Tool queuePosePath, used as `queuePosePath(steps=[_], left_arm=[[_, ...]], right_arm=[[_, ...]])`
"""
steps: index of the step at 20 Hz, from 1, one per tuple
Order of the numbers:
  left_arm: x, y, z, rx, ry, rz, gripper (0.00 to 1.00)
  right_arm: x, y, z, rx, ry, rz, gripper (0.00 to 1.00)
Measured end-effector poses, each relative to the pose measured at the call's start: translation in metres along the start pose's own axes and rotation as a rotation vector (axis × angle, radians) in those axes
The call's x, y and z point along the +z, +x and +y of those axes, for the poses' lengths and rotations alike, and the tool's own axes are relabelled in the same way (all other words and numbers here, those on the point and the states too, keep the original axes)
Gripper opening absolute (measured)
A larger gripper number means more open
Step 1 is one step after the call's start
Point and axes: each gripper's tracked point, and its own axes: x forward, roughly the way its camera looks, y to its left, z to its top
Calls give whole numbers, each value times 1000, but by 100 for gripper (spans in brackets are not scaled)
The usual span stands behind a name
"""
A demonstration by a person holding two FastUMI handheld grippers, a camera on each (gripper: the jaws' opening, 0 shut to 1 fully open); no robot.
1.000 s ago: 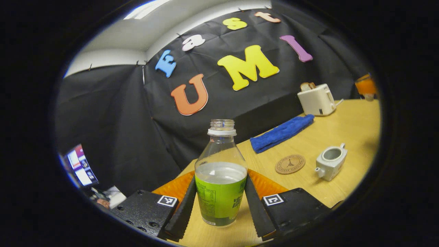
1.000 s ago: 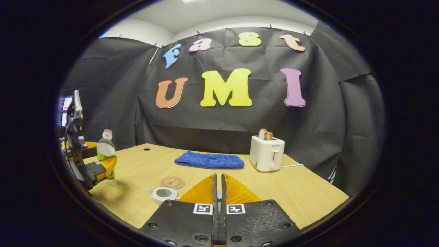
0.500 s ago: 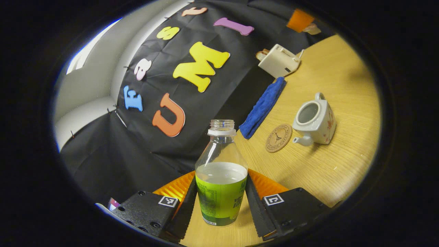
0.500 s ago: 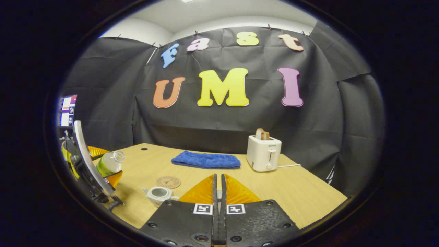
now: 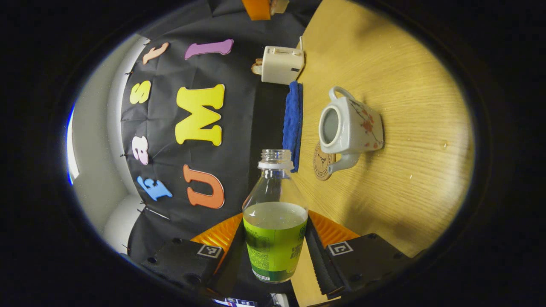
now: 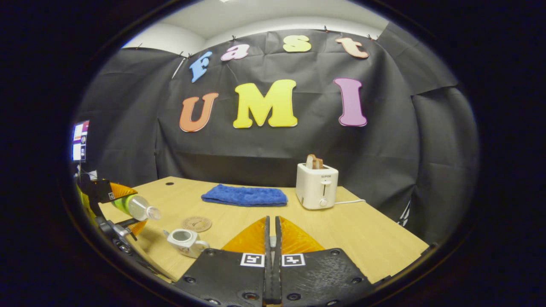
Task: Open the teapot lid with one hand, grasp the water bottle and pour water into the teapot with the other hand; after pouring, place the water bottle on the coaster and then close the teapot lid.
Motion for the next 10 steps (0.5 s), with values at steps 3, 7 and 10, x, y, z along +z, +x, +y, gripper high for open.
queuePosePath(steps=[3, 7, 10], left_arm=[[13, 2, -5, -38, 89, -1, 75], [17, 0, -4, -72, 249, 15, 72], [21, -7, 1, -58, 352, 19, 75]], right_arm=[[7, -2, -4, -5, 9, -18, 0], [9, -3, -9, -9, 23, -21, 0], [8, -4, -13, -15, 26, -18, 0]])
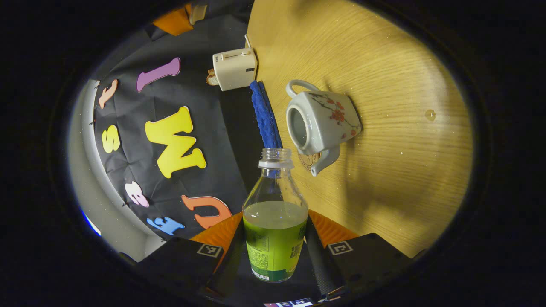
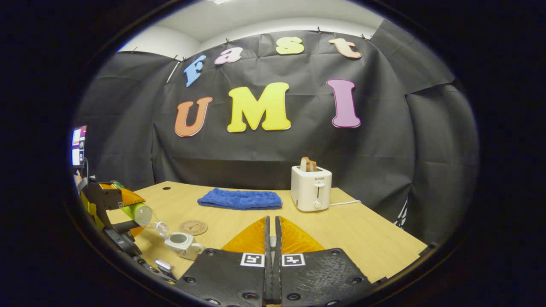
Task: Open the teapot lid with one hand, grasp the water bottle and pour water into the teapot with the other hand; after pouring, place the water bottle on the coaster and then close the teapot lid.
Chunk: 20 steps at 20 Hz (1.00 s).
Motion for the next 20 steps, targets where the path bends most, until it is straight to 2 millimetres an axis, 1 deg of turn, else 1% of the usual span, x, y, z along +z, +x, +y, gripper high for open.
queuePosePath(steps=[2, 3, 4, 5, 6, 7, 8, 9, 10, 11, 12, 13, 14, 15, 17, 19, 20], left_arm=[[5, -4, 0, 0, 44, 2, 75], [6, -4, 2, -2, 67, 4, 72], [9, -5, 6, 11, 79, -4, 75], [10, -7, 7, 16, 93, -1, 75], [10, -7, 7, 14, 108, 6, 72], [11, -8, 7, 10, 121, 9, 75], [9, -7, 8, 4, 134, 14, 72], [8, -6, 8, -2, 149, 17, 72], [7, -3, 12, -1, 164, 13, 75], [10, -1, 15, 11, 176, 3, 75], [9, -2, 16, 13, 187, 2, 72], [9, -4, 17, 11, 198, 5, 75], [10, -5, 19, 17, 213, 7, 72], [9, -6, 24, 22, 234, 11, 75], [7, -3, 37, 24, 281, 21, 75], [10, -2, 41, 31, 330, 23, 75], [9, -5, 41, 38, 347, 29, 75]], right_arm=[[3, -2, 1, 5, 2, -4, 0], [4, -2, -1, 2, 4, -8, 0], [6, -2, -2, 1, 4, -11, 0], [6, -4, -1, 3, 5, -15, 0], [9, -6, -1, 8, 8, -21, 0], [12, -6, -1, 8, 9, -25, 0], [12, -8, -2, 7, 7, -28, 0], [13, -8, -2, 9, 5, -30, 0], [13, -9, -1, 15, 6, -28, 0], [11, -9, 1, 27, 9, -19, 0], [11, -10, 2, 37, 16, -15, 0], [13, -10, 3, 43, 21, -16, 0], [14, -10, 2, 44, 19, -18, 0], [14, -11, 1, 40, 18, -21, 0], [15, -12, 0, 41, 18, -24, 0], [17, -14, 3, 56, 30, -26, 0], [16, -14, 2, 60, 35, -25, 0]])
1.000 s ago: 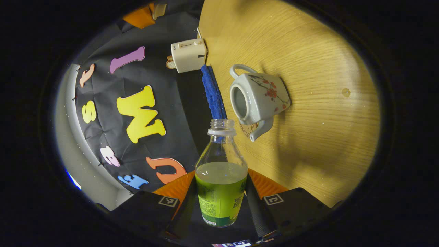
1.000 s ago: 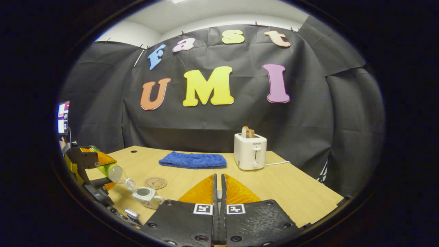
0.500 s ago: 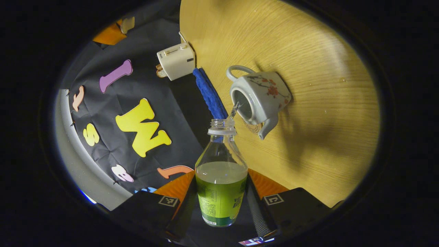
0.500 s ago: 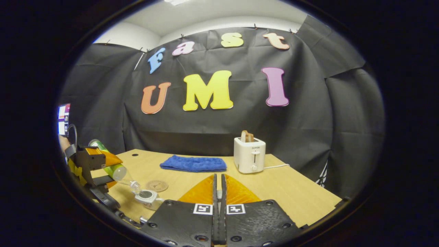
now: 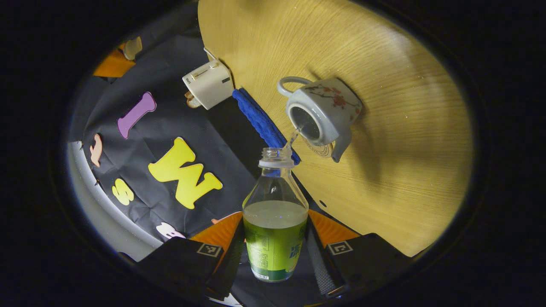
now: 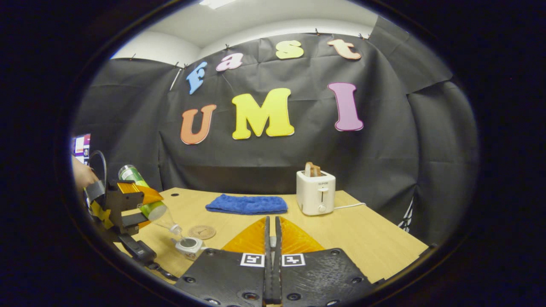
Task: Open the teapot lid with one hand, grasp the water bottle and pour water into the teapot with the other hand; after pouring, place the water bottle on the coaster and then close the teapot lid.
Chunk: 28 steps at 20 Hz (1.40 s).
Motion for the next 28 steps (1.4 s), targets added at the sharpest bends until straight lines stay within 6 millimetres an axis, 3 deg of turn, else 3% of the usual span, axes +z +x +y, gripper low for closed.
queuePosePath(steps=[10, 16, 21, 28], left_arm=[[2, -10, 9, 13, 78, 9, 75], [0, -9, 5, 2, 79, 19, 72], [1, -8, 4, 1, 66, 14, 78], [-6, -4, -6, -15, 21, 24, 75]], right_arm=[[5, -2, -9, 0, 25, -6, 0], [5, -2, -10, -4, 21, -9, 0], [5, -1, -18, -23, 28, -7, 0], [4, 0, -24, -37, 30, 0, 0]])
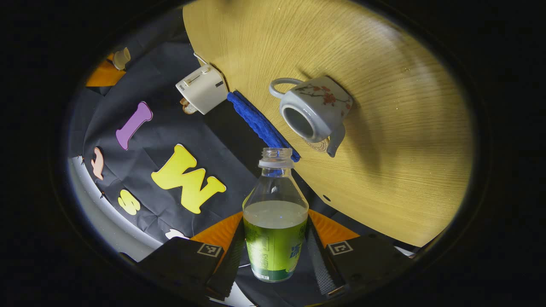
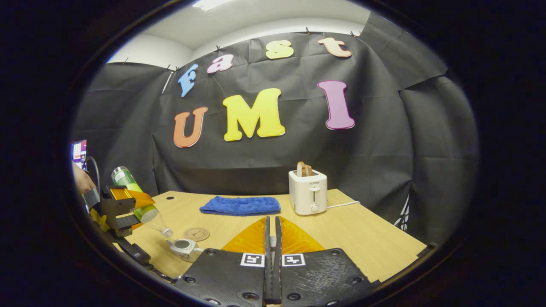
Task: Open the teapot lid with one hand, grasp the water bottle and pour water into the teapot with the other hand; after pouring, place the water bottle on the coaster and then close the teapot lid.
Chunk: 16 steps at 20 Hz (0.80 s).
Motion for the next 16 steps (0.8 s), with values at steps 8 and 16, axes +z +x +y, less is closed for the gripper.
queuePosePath(steps=[8, 16], left_arm=[[1, 10, 12, 25, -258, -69, 72], [-7, 30, 35, -42, -1101, -141, 75]], right_arm=[[2, -1, -14, -27, 0, -1, 0], [5, 1, -42, -88, 22, -7, 0]])
